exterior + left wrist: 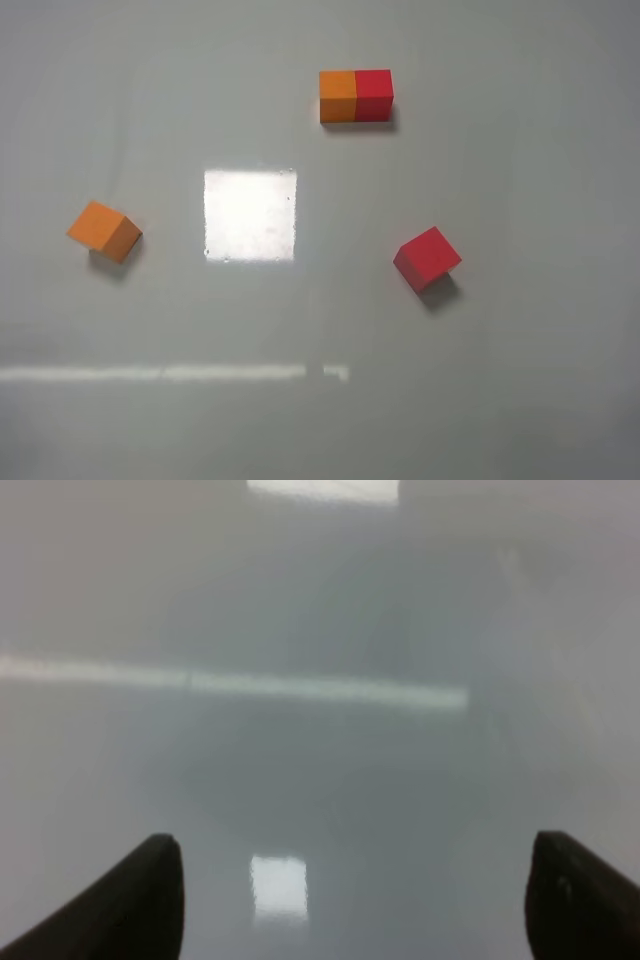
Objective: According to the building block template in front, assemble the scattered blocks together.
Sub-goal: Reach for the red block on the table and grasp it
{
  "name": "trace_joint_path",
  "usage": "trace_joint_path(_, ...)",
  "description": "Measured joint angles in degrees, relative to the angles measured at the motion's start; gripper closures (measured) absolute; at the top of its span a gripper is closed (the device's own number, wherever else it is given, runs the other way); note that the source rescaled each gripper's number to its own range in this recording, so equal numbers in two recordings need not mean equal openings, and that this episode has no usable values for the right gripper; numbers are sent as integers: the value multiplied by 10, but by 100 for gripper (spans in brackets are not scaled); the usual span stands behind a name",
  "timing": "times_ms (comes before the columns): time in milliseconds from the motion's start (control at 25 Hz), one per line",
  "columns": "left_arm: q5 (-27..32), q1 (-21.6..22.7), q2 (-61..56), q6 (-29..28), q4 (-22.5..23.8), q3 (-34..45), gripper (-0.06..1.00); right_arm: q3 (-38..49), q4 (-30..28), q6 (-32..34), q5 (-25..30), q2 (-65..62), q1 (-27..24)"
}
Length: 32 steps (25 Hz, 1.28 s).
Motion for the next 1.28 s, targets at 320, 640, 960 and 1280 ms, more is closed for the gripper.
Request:
trace_joint_path(320, 0, 0, 0, 0, 0, 0, 36, 0, 0, 0, 0, 0, 0)
trace_joint_path(640, 1, 0, 0, 9, 31, 0, 31, 0, 0, 0, 0, 0, 0)
trace_joint_path(960, 95, 0, 131, 83, 81, -111, -4, 0, 0, 0, 0, 0, 0)
trace_joint_path(1280, 99, 0, 362, 188, -16, -300, -5, 0, 0, 0, 0, 0, 0)
